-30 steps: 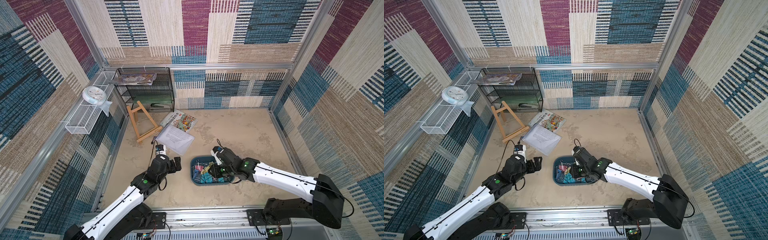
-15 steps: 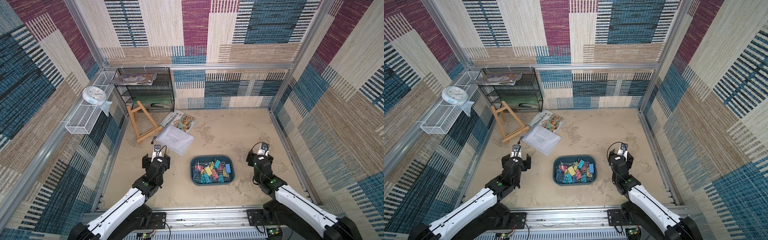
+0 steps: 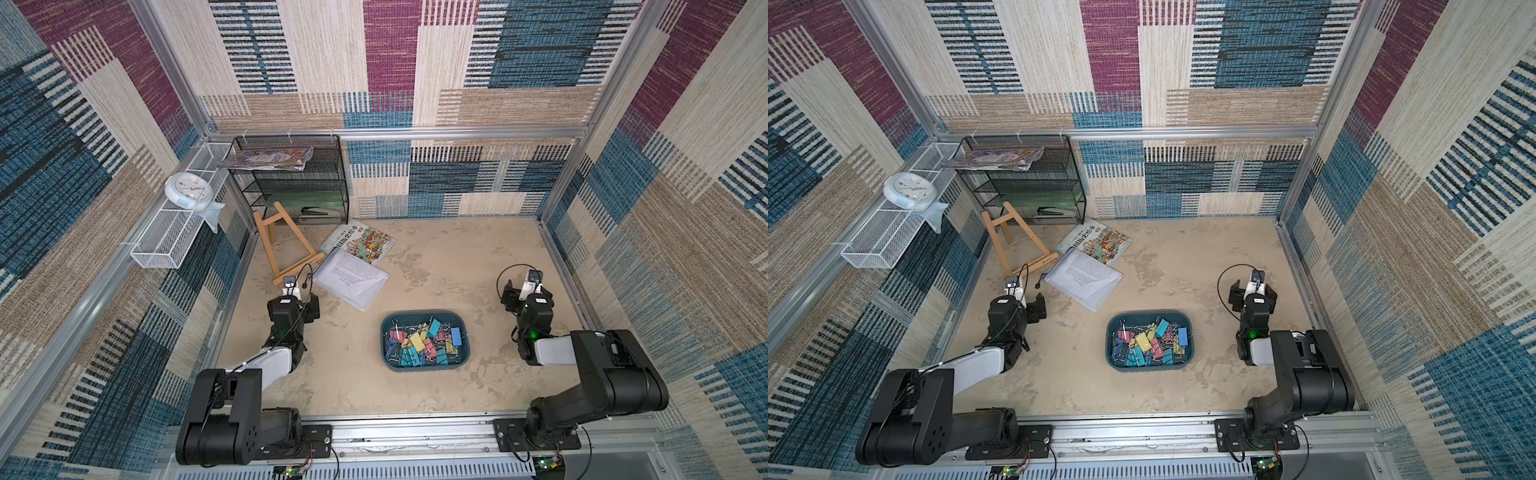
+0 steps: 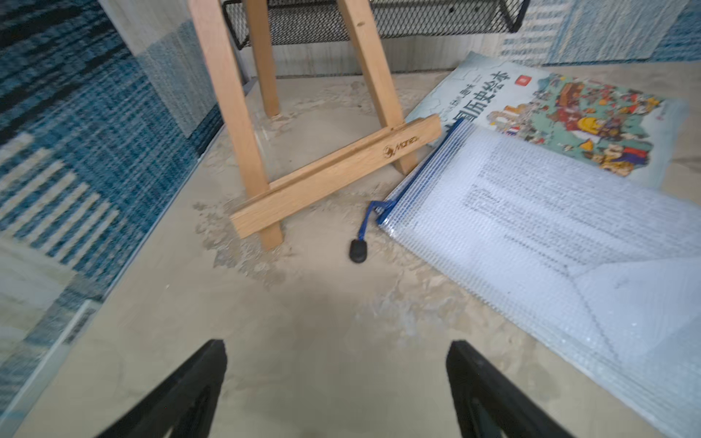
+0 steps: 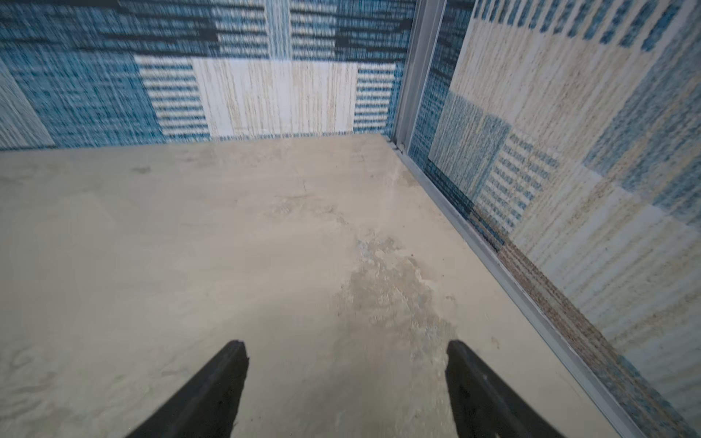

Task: Put the binder clips in the storage box
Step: Reset both arms

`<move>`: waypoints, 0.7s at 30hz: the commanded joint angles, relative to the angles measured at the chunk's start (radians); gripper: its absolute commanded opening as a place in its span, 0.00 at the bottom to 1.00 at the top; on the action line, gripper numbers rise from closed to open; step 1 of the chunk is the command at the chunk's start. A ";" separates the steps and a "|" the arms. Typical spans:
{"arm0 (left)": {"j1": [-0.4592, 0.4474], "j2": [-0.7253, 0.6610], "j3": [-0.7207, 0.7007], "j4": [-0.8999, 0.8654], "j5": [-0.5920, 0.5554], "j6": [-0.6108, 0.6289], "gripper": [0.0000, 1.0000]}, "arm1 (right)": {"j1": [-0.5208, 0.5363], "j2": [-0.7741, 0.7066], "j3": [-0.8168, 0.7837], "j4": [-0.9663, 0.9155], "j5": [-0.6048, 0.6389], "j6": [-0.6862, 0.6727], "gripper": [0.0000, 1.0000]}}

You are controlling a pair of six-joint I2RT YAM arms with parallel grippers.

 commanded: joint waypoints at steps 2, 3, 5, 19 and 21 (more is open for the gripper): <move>0.018 0.222 -0.018 0.349 0.169 -0.032 0.97 | -0.013 0.021 -0.034 0.164 -0.153 0.012 0.88; 0.021 0.174 0.016 0.198 0.168 -0.033 0.98 | -0.013 -0.005 -0.009 0.070 -0.158 0.008 0.89; 0.022 0.203 0.045 0.184 0.150 -0.044 0.99 | -0.013 0.006 -0.022 0.106 -0.153 0.013 0.90; 0.044 0.187 0.064 0.121 0.156 -0.074 0.99 | -0.013 0.001 -0.003 0.060 -0.192 -0.007 0.97; 0.044 0.193 0.058 0.141 0.156 -0.074 0.99 | -0.012 -0.001 -0.003 0.058 -0.200 -0.009 0.98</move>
